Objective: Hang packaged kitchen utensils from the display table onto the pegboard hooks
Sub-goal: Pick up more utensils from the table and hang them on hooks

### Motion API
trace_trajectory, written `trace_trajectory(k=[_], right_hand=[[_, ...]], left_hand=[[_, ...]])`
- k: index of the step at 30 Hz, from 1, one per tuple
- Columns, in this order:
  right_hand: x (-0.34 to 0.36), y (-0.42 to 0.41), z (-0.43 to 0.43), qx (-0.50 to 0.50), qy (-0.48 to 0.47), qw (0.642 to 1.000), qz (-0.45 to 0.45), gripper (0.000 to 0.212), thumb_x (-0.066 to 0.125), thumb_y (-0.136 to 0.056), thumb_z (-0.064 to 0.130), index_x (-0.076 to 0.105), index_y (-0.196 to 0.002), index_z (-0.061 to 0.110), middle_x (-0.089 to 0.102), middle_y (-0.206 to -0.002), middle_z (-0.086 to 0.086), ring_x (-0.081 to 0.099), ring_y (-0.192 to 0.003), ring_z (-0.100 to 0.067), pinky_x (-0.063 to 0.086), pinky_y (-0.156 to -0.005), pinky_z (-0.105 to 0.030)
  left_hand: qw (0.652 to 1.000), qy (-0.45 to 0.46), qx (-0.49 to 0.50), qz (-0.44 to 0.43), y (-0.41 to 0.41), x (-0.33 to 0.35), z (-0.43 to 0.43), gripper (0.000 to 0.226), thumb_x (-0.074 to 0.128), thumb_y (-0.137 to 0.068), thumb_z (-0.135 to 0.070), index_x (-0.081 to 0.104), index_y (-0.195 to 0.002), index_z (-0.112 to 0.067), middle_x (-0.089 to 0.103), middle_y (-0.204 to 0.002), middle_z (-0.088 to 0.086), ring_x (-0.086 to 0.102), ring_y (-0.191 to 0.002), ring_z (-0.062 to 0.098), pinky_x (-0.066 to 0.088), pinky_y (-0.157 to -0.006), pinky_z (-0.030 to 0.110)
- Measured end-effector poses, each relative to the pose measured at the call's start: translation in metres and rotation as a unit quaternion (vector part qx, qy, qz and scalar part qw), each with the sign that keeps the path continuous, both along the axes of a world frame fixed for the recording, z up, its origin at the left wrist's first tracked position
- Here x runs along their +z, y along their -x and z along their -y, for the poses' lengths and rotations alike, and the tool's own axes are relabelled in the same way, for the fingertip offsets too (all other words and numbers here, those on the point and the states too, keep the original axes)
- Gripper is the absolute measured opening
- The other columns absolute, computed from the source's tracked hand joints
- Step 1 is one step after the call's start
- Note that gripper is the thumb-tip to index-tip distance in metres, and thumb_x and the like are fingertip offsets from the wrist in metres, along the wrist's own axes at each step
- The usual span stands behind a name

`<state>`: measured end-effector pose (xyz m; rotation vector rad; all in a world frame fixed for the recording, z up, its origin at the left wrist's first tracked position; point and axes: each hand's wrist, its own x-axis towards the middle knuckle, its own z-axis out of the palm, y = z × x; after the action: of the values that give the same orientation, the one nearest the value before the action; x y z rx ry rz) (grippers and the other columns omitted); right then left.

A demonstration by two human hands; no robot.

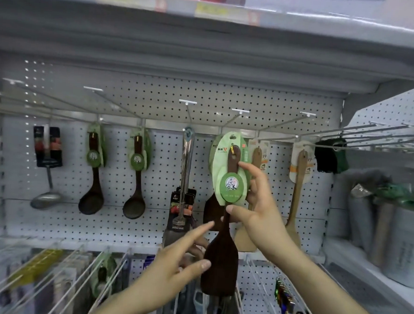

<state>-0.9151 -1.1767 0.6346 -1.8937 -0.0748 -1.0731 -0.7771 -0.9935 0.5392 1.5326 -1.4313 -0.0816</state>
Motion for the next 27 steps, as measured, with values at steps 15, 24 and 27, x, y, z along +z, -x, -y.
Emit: trace_trajectory(k=[15,24,27], right_hand=[[-0.002,-0.025,0.026,-0.011,0.011,1.000,-0.013,0.096,0.071,-0.086,-0.013,0.045,-0.147,0.056,0.057,-0.141,0.029,0.060,-0.133,-0.008,0.054,-0.107,-0.033],[-0.005,-0.069,0.057,-0.070,0.041,0.997,-0.005,0.095,0.072,-0.086,-0.012,0.042,-0.155,0.045,0.047,-0.153,0.021,0.047,-0.146,-0.011,0.040,-0.125,-0.048],[-0.005,-0.092,0.073,-0.112,0.038,0.993,-0.007,0.092,0.073,-0.086,-0.007,0.042,-0.156,0.043,0.048,-0.151,0.008,0.048,-0.142,-0.009,0.041,-0.124,-0.044]], left_hand=[[0.991,0.005,0.072,0.112,-0.018,-0.018,0.036,0.082,0.067,-0.104,-0.014,0.030,-0.158,-0.063,0.054,-0.116,-0.024,0.059,-0.107,0.012,0.049,-0.085,0.011],[0.979,0.019,0.144,0.144,-0.052,-0.023,0.085,0.092,0.063,-0.102,-0.001,0.025,-0.163,-0.058,0.047,-0.107,-0.023,0.058,-0.100,0.010,0.054,-0.088,0.025],[0.975,0.014,0.163,0.148,-0.066,-0.018,0.104,0.091,0.062,-0.100,0.003,0.028,-0.165,-0.051,0.047,-0.110,-0.018,0.056,-0.100,0.009,0.055,-0.090,0.032]])
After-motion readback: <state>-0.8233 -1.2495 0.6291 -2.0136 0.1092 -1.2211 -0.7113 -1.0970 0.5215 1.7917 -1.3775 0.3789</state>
